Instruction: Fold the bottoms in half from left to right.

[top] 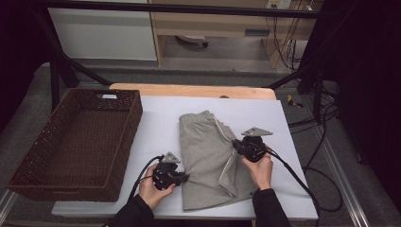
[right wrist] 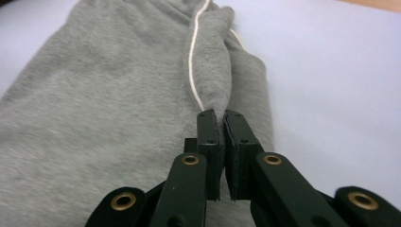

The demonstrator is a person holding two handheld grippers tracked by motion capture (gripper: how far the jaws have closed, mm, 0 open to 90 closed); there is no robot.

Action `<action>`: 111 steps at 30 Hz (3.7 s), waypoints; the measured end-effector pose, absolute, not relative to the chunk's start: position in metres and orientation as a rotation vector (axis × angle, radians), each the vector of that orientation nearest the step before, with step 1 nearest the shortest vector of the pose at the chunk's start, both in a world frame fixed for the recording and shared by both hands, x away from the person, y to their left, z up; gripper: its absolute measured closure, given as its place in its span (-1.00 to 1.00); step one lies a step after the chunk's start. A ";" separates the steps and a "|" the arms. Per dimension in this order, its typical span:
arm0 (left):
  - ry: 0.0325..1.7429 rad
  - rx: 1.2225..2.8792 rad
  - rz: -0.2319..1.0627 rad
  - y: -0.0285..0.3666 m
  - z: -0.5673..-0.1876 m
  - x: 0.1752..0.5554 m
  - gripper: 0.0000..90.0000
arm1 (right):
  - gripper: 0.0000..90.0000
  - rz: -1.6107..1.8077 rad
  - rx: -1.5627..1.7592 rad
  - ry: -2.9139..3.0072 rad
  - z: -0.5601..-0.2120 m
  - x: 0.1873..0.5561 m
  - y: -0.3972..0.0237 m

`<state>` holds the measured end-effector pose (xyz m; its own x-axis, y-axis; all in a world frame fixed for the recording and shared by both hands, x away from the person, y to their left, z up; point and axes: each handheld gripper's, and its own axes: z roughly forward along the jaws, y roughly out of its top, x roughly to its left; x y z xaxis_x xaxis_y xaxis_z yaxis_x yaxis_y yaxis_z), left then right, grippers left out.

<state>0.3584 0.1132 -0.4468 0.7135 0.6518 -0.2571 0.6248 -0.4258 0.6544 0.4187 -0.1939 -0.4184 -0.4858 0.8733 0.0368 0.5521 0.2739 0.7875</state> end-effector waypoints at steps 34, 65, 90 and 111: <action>0.949 2.197 0.007 0.110 -0.445 0.321 0.68 | -0.33 1.091 1.185 2.305 -0.423 0.335 -0.186; 0.901 2.213 0.022 0.108 -0.447 0.318 0.92 | 0.90 1.040 1.154 2.406 -0.428 0.313 -0.179; 0.890 2.190 -0.011 0.108 -0.442 0.320 0.87 | 0.64 1.042 1.308 2.290 -0.430 0.291 -0.258; 0.922 2.196 -0.018 0.103 -0.447 0.323 0.95 | 0.63 1.045 1.350 2.296 -0.451 0.351 -0.242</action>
<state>0.3234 0.1033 -0.4469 0.7415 0.6102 -0.2790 0.6209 -0.4665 0.6300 0.3514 -0.2424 -0.4508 -0.5245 0.8435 0.1156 0.6413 0.3022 0.7053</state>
